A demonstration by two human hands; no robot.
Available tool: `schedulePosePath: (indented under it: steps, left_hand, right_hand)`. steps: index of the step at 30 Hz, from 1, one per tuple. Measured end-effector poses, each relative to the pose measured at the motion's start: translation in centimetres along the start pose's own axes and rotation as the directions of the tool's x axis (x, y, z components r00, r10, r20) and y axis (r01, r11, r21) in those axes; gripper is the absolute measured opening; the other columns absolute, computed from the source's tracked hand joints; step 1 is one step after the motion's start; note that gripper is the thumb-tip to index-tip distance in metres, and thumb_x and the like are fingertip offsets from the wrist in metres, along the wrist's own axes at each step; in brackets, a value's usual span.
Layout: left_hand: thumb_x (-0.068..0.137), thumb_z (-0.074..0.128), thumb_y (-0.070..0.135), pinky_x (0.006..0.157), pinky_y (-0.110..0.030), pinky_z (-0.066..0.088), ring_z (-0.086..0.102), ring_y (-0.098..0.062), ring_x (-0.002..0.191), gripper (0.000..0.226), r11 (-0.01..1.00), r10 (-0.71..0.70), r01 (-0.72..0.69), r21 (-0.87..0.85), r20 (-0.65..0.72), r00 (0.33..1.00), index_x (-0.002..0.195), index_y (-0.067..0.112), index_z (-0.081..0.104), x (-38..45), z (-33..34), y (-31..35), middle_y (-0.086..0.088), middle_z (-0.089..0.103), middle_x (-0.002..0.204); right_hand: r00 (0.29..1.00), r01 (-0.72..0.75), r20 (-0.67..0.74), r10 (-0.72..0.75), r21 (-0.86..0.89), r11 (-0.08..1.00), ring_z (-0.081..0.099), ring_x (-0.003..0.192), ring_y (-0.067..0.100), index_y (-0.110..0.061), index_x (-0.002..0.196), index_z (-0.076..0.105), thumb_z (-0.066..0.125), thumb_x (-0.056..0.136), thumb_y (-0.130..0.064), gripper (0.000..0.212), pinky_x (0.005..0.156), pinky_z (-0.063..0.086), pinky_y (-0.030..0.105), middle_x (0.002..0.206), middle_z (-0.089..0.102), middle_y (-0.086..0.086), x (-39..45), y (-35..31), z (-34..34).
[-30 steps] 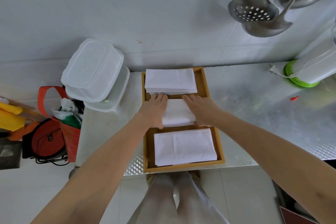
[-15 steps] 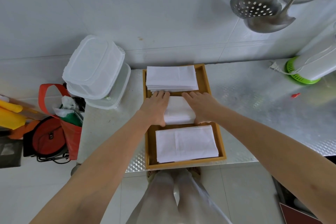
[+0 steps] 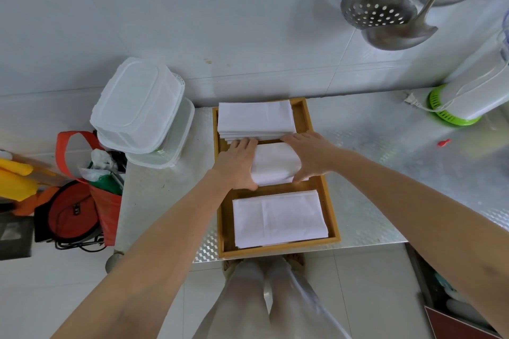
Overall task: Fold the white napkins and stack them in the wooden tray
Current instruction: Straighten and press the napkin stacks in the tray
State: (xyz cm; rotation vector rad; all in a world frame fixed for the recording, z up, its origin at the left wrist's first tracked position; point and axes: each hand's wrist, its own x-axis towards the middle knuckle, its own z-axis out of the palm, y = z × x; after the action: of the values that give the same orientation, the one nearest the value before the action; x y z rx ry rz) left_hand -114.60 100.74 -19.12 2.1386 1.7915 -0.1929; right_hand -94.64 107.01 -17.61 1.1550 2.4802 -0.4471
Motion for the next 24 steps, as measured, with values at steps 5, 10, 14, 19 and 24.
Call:
schedulePosePath:
  steps: [5,10,14,19,24]
  left_hand:
    - [0.061,0.075,0.065,0.103,-0.043,0.042,0.034,-0.022,0.132,0.107,0.996,-0.010,0.017,-0.085,0.086,0.996,0.143,0.020,0.023,0.1,-0.9,-0.3,0.001,0.034,0.145]
    - [0.071,0.055,0.078,0.105,-0.046,0.039,0.037,-0.023,0.132,0.095,0.944,-0.108,0.157,-0.291,0.178,0.978,0.141,0.019,0.032,0.6,-1.6,-0.1,0.001,0.038,0.145]
    - [0.094,0.042,0.057,0.099,-0.041,0.044,0.046,-0.023,0.121,0.056,0.963,-0.105,0.133,-0.235,0.127,0.986,0.130,0.014,0.043,0.6,-1.4,0.2,-0.003,0.047,0.133]
    - [0.102,0.035,0.035,0.078,-0.033,0.050,0.053,-0.018,0.093,0.027,0.966,-0.152,0.151,-0.212,0.008,0.988,0.102,0.014,0.052,0.6,-0.3,1.0,-0.004,0.055,0.109]
    - [0.103,0.032,0.033,0.076,-0.033,0.048,0.052,-0.020,0.097,0.029,0.961,-0.229,0.216,-0.174,-0.056,0.972,0.111,0.013,0.052,-0.1,0.3,2.0,-0.004,0.054,0.109]
  right_hand:
    - [0.990,-0.139,0.070,0.122,0.612,0.779,0.051,0.113,0.020,-0.013,0.132,0.049,0.053,0.094,-0.044,0.049,0.094,0.040,0.031,0.131,0.054,0.005,0.5,0.4,-2.4]
    - [0.984,-0.175,0.089,0.151,0.444,0.879,0.050,0.120,0.025,-0.009,0.132,0.051,0.041,0.102,-0.029,0.038,0.100,0.038,0.034,0.131,0.054,0.010,1.0,0.4,-1.6]
    - [0.987,-0.151,0.026,0.157,0.458,0.876,0.058,0.100,0.027,-0.004,0.112,0.063,0.041,0.100,-0.021,0.030,0.081,0.043,0.026,0.102,0.063,0.011,1.0,0.7,-1.0]
    - [0.983,-0.131,-0.061,0.176,0.451,0.883,0.054,0.074,0.015,0.000,0.096,0.067,0.040,0.100,-0.016,0.032,0.063,0.039,0.018,0.082,0.062,0.009,0.6,0.5,-0.2]
    - [0.968,-0.156,-0.116,0.222,0.415,0.897,0.061,0.079,0.022,-0.005,0.095,0.066,0.038,0.101,-0.018,0.032,0.073,0.051,0.031,0.086,0.065,0.011,0.3,-0.3,0.8]
